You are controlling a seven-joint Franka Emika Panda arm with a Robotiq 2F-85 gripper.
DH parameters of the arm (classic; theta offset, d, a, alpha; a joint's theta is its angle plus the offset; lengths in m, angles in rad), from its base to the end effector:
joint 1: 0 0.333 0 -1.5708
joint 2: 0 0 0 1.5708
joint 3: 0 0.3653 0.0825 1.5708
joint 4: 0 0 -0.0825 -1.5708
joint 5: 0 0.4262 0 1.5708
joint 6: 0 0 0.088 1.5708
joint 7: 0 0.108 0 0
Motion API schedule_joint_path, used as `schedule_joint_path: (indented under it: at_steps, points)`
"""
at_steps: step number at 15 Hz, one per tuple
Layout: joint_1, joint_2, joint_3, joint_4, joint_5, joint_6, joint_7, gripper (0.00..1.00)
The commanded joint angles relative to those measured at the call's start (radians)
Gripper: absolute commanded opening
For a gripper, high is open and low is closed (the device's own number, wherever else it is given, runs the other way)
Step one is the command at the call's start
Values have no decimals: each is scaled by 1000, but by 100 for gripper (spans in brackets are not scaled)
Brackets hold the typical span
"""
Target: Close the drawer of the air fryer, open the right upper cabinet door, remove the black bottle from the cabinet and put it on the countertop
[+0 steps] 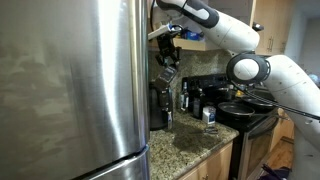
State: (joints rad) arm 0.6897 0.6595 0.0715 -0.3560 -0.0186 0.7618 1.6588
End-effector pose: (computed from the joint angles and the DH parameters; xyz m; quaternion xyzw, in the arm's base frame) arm 0.5023 0.4367 0.7397 0.8891 -0.4398 -0.0589 0.1123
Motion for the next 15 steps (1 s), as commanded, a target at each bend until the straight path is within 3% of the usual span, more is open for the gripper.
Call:
schedule_joint_path:
  at_steps: [1,4,6,7,11,12,15]
  points:
    - [80,-6,-76,-2,-150,106,-38,27]
    - [136,11,-155,-21,-300,126,-31,27]
    - [133,13,-172,-14,-316,110,14,27]
    - [134,15,-155,-13,-294,111,-5,52]
    - [132,21,-173,-12,-304,111,10,52]
    - [96,42,-156,-23,-267,100,1,27]
    - [27,163,-116,38,-166,46,-8,27]
